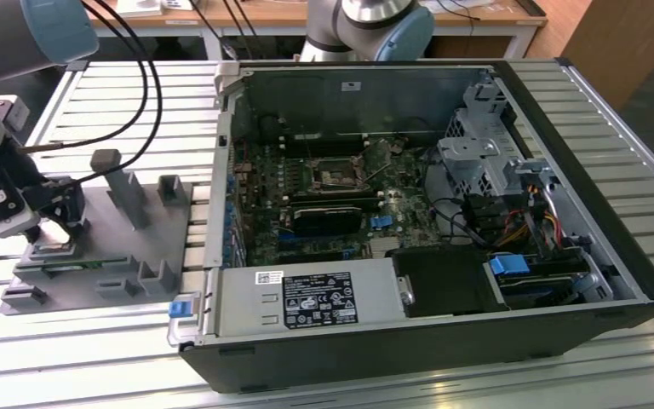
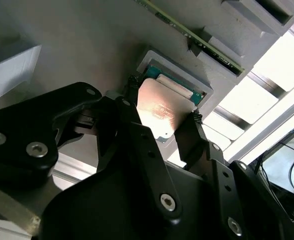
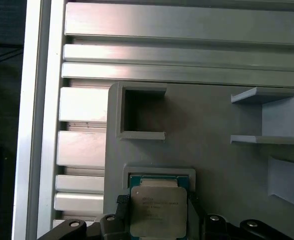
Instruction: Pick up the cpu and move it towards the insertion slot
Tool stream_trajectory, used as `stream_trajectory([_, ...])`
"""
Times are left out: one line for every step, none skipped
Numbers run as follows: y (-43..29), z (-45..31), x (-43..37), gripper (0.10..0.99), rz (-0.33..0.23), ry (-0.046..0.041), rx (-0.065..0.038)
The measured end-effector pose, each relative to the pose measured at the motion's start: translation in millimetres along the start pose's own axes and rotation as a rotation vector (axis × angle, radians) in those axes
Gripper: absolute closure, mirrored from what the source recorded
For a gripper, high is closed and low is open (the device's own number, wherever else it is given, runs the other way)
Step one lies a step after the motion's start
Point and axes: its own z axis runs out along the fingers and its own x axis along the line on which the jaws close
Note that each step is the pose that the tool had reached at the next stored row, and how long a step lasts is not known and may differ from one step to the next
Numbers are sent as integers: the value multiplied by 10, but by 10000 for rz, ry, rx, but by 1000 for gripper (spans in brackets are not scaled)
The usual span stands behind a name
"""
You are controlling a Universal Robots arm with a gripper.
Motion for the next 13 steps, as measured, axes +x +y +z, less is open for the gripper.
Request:
stream_trajectory([1,-15,0,545,0,0,0])
stream_trajectory([1,-31,0,545,0,0,0])
stream_trajectory([2,-44,0,545,0,0,0])
stream_trajectory([2,-57,0,545,0,1,0])
stream_trajectory([3,-65,0,545,0,1,0])
stream_trajectory([3,-75,0,545,0,0,-1])
stream_trajectory([3,-84,0,545,0,1,-3])
stream_trajectory([3,-82,0,545,-1,-3,-19])
stream_trajectory([3,-83,1,545,1,-2,-19])
stream_trajectory([3,-84,1,545,0,-2,-20])
stream_trajectory([3,-89,2,545,0,2,-22])
stream_trajectory([4,-97,2,545,0,2,-23])
stream_trajectory([4,-101,2,545,0,0,-24])
